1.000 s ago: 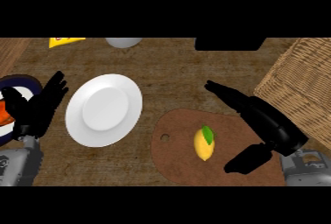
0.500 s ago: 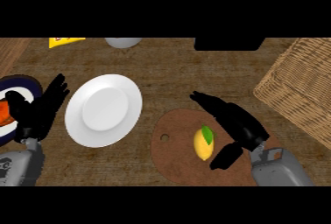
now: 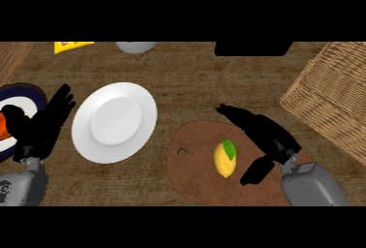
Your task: Pick the lemon from the cutting board and place it in the basket
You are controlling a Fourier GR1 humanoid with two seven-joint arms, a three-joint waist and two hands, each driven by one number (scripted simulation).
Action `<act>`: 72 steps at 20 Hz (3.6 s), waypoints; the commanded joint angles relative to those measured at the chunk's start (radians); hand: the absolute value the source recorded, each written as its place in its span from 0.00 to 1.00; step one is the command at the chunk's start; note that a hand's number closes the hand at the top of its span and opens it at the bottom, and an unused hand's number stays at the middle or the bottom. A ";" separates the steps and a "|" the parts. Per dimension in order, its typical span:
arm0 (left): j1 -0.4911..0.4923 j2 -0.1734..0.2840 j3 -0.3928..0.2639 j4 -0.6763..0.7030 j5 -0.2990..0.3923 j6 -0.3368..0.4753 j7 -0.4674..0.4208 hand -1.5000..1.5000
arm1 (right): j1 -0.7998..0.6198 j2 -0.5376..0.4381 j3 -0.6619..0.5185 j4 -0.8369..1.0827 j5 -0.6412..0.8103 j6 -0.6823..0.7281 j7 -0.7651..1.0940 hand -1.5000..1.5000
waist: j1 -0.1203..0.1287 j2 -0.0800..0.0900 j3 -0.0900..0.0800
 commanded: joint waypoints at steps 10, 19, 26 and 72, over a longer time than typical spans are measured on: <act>-0.053 -0.010 0.036 0.032 -0.006 -0.029 0.039 0.50 | 0.091 0.014 -0.052 -0.060 0.018 0.091 -0.132 0.00 | -0.003 0.000 0.000; -0.001 -0.038 0.022 -0.017 -0.038 -0.020 0.018 0.50 | 0.075 0.115 0.034 0.044 0.211 -0.038 -0.084 0.00 | 0.000 0.000 0.000; -0.072 -0.056 0.018 0.047 -0.073 0.016 0.012 0.50 | 0.090 0.043 0.065 0.063 0.290 -0.040 -0.193 1.00 | -0.004 0.000 0.000; -0.032 -0.041 0.054 0.055 -0.055 -0.029 -0.017 0.50 | -0.456 0.240 0.013 -0.251 0.570 -0.505 1.123 1.00 | -0.002 -0.002 -0.001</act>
